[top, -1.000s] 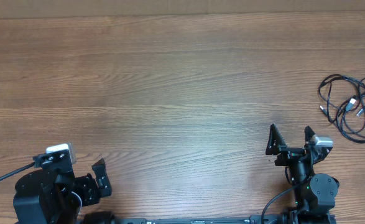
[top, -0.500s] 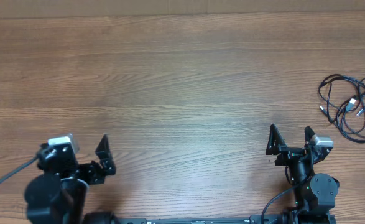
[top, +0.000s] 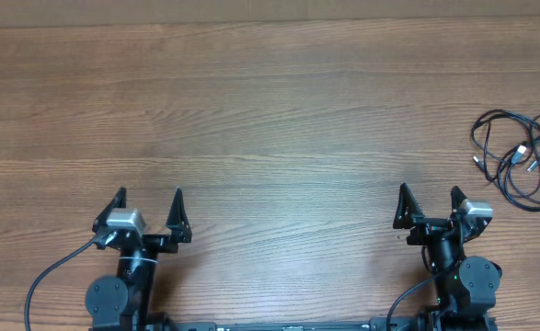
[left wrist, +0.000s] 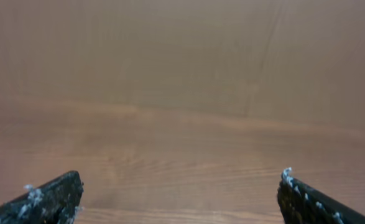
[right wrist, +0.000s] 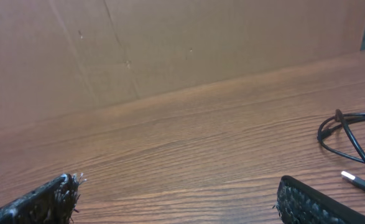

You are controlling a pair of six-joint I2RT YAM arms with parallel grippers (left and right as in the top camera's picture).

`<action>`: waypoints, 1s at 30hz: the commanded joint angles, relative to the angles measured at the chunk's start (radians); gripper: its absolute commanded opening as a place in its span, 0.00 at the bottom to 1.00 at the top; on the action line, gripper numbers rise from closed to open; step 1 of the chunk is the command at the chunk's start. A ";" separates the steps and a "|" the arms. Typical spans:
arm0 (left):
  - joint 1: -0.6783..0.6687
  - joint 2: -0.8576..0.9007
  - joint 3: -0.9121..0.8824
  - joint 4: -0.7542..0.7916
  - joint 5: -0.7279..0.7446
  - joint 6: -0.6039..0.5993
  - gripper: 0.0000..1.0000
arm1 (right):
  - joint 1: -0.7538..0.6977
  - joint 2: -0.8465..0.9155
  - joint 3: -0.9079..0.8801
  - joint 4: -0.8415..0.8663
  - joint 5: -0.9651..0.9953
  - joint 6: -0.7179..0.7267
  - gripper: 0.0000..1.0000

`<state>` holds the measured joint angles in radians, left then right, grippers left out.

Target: Untangle cables

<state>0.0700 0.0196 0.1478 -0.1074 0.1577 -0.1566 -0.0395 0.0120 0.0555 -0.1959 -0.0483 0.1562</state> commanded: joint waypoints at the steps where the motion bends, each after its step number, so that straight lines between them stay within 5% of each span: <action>1: -0.021 -0.016 -0.060 0.090 -0.031 0.000 1.00 | -0.004 -0.009 0.001 0.005 -0.006 -0.008 1.00; 7: -0.051 -0.016 -0.143 0.235 -0.149 0.025 1.00 | -0.004 -0.009 0.001 0.005 -0.006 -0.008 1.00; 15: -0.052 -0.016 -0.143 0.020 -0.145 0.093 1.00 | -0.004 -0.009 0.001 0.005 -0.006 -0.008 1.00; 30: -0.051 -0.015 -0.143 0.030 -0.139 0.090 1.00 | -0.004 -0.009 0.001 0.005 -0.006 -0.008 1.00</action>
<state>0.0257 0.0132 0.0082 -0.0757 0.0250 -0.0933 -0.0395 0.0109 0.0555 -0.1959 -0.0486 0.1555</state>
